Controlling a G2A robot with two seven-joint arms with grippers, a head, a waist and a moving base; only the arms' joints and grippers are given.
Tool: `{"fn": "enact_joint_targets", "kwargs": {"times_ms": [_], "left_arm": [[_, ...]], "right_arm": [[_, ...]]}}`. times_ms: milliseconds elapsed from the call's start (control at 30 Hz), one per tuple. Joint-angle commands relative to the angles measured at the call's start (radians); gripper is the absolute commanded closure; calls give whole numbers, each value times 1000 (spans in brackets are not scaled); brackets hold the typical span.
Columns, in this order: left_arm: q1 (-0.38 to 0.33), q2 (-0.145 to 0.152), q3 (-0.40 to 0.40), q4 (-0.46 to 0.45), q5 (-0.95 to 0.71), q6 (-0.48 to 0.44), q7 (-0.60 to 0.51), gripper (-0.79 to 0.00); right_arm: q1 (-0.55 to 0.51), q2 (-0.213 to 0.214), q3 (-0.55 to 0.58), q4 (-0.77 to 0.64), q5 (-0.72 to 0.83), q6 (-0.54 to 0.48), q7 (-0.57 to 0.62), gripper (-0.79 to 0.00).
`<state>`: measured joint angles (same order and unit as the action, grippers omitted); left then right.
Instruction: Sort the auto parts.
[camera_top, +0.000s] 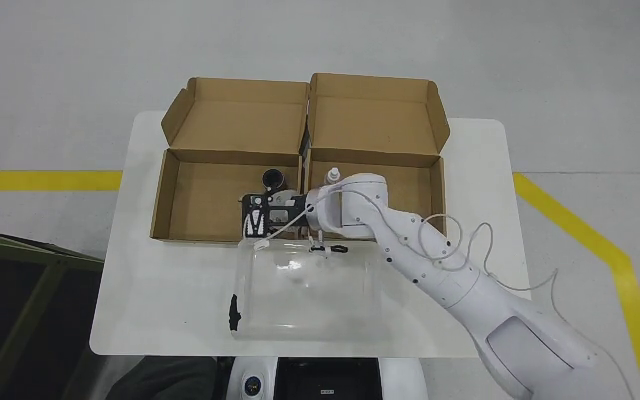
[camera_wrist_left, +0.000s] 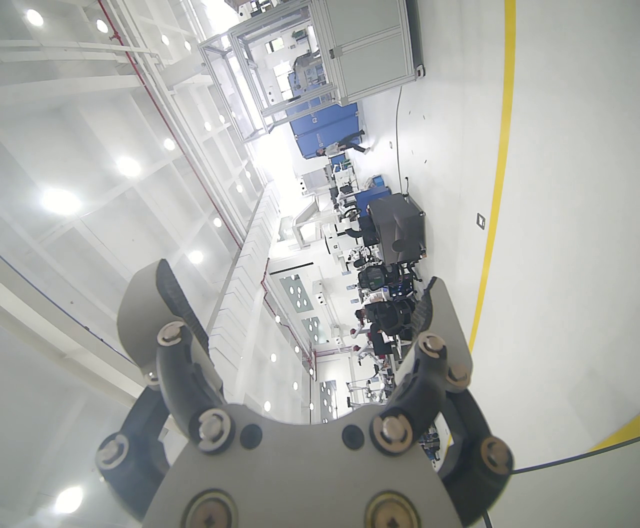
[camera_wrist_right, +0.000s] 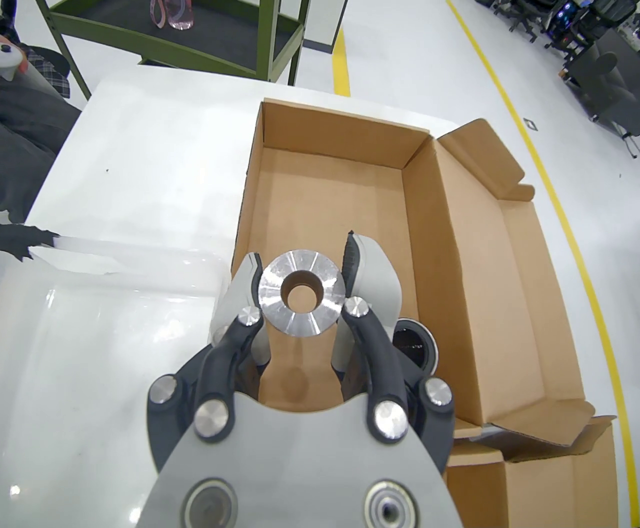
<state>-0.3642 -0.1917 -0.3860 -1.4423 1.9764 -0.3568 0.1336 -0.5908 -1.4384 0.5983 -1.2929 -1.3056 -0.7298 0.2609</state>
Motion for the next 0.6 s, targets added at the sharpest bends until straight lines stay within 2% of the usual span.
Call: {"fn": "enact_joint_targets", "kwargs": {"times_ms": [0,567], "left_arm": [[0,0,0,0,0,0,0,-785],[0,0,0,0,0,0,0,-785]], "right_arm": [[19,-13,-19,36,0,5,14,0],[100,-102,-98,242,13,25,49,0]]}}
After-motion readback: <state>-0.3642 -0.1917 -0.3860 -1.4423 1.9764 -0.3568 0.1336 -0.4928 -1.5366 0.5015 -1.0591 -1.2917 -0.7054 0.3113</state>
